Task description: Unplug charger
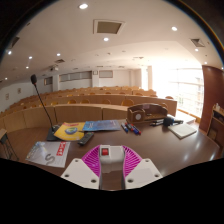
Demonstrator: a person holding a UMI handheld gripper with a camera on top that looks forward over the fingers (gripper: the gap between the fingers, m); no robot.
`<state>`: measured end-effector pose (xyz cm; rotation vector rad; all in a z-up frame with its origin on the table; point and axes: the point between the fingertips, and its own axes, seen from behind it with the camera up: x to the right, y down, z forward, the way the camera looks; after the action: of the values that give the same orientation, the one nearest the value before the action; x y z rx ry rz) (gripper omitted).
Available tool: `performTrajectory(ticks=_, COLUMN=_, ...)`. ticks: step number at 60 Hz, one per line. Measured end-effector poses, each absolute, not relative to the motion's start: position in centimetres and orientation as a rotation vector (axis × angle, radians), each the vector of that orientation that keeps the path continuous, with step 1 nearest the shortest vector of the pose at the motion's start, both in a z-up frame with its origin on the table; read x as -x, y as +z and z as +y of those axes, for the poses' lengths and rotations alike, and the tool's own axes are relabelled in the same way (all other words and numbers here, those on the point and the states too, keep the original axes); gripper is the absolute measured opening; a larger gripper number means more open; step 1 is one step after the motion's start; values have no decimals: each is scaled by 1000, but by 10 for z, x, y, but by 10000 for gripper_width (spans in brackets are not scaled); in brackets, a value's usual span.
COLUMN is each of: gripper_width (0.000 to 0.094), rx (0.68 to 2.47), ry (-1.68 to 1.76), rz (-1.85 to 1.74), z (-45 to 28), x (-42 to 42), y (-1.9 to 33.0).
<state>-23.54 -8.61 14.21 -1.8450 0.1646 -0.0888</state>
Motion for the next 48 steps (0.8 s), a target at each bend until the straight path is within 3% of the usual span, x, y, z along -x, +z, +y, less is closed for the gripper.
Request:
performTrajectory(ticks=9, gripper_width=313, rx=2064, ry=-8, rz=260, z=-106, x=208, y=37)
performTrajectory(ticks=17, gripper_width=416, rx=2079, ry=71, rz=247, z=-111, x=195, y=26)
performTrajectory(ticks=20, gripper_width=528, rx=2096, ry=57, rz=243, z=-108, x=189, y=25)
performTrajectory(ticks=25, gripper_width=853, rx=2102, ry=55, rz=184, z=-111, x=188, y=31)
performTrajectory(ticks=48, gripper_width=848, rx=2041, ry=-93, rz=51, z=-196, x=191, y=114)
